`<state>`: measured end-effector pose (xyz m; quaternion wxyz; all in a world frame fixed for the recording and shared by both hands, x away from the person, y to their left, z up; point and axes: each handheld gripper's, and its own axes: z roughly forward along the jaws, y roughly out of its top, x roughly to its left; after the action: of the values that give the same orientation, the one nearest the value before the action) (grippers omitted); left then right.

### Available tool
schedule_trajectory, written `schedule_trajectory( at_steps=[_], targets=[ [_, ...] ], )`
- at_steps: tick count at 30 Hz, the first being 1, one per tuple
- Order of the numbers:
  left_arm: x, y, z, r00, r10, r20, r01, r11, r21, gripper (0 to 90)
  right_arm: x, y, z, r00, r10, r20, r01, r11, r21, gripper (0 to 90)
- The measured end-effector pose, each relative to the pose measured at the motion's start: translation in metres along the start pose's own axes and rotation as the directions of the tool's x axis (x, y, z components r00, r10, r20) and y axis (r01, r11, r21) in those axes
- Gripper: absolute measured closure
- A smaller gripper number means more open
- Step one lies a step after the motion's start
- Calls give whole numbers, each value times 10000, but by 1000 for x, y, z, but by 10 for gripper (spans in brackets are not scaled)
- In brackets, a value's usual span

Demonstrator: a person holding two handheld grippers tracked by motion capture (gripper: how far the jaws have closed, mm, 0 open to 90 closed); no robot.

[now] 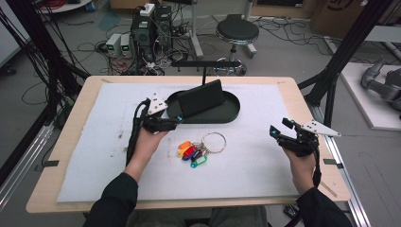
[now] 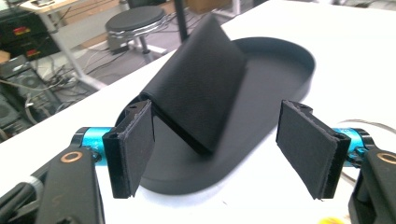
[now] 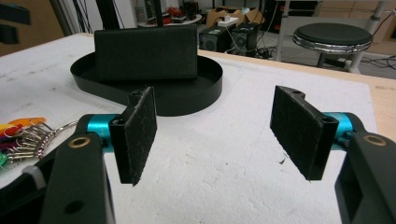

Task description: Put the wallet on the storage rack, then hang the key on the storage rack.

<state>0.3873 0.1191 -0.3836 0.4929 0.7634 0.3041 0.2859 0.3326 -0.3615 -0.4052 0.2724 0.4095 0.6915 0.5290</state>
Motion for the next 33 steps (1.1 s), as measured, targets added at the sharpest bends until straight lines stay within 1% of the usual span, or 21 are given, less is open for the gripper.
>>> schedule_trajectory(
  at_steps=[3, 5, 7, 9, 10, 11, 12, 13, 15, 16, 17, 18, 19, 20, 21, 23, 25, 29, 33],
  targets=[
    [-1, -5, -16, 9993, -162, 331, 168, 9997, -176, 267, 0, 0, -1, 9999, -83, 66, 83, 10000, 14, 321],
    [0, -11, -24, 9987, -181, 469, 187, 9998, -117, 267, 0, 0, -2, 9999, -61, 102, 61, 10000, 20, 321],
    [1, -17, -32, 9984, -306, 478, 309, 9995, -61, 267, 0, 0, -2, 9999, 1, 132, -1, 10000, 15, 320],
    [3, -25, -39, 9969, -544, 565, 549, 9985, -74, 262, 0, 0, -4, 9999, -40, 154, 40, 10000, 9, 320],
    [3, -29, -42, 9965, -589, 596, 593, 9982, -65, 261, 0, 0, -4, 9998, -100, 168, 100, 9999, -15, 320],
    [3, -33, -46, 9959, -661, 611, 666, 9978, -67, 259, 1, 0, -4, 9998, -66, 166, 65, 10000, 27, 320],
    [3, -33, -46, 9959, -661, 611, 666, 9978, -67, 256, 1, 0, -4, 9998, -89, 177, 88, 10000, 45, 320],
    [2, -41, -52, 9959, -698, 581, 702, 9975, -50, 252, 1, 0, -4, 9998, -120, 174, 119, 9999, 60, 320],
    [1, -49, -57, 9952, -767, 606, 770, 9970, -32, 251, 2, 0, -4, 9996, -167, 236, 165, 9998, 85, 320],
    [1, -49, -57, 9952, -767, 606, 770, 9970, -32, 251, 2, 0, -4, 9996, -167, 236, 165, 9998, 85, 320],
    [0, -56, -61, 9962, -715, 497, 715, 9974, 28, 251, 3, 1, -3, 9989, -327, 346, 323, 9994, 129, 320],
    [0, -59, -62, 9973, -629, 371, 626, 9980, 92, 251, 5, 1, -3, 9984, -413, 394, 407, 9990, 170, 320],
    [0, -59, -62, 9973, -629, 371, 626, 9980, 92, 251, 5, 1, -3, 9984, -413, 394, 407, 9990, 170, 320],
    [0, -65, -64, 9966, -807, 191, 807, 9967, 1, 251, 7, 1, -3, 9965, -696, 461, 684, 9973, 267, 320],
    [0, -65, -64, 9966, -807, 191, 807, 9967, 1, 250, 7, 1, -2, 9966, -676, 465, 663, 9973, 304, 320],
    [2, -69, -63, 9942, -1064, 162, 1063, 9943, 66, 251, 8, 1, 0, 9970, -595, 494, 577, 9977, 367, 318],
    [2, -70, -62, 9932, -1156, 135, 1156, 9933, 4, 250, 9, 1, 1, 9968, -609, 520, 587, 9974, 427, 316],
    [4, -69, -63, 9939, -1098, 45, 1099, 9939, -89, 250, 11, 0, 1, 9960, -784, 420, 762, 9958, 505, 316],
    [6, -68, -63, 9934, -1147, 77, 1148, 9933, -134, 251, 14, 0, -3, 9966, -754, 334, 739, 9963, 449, 315]
  ],
)
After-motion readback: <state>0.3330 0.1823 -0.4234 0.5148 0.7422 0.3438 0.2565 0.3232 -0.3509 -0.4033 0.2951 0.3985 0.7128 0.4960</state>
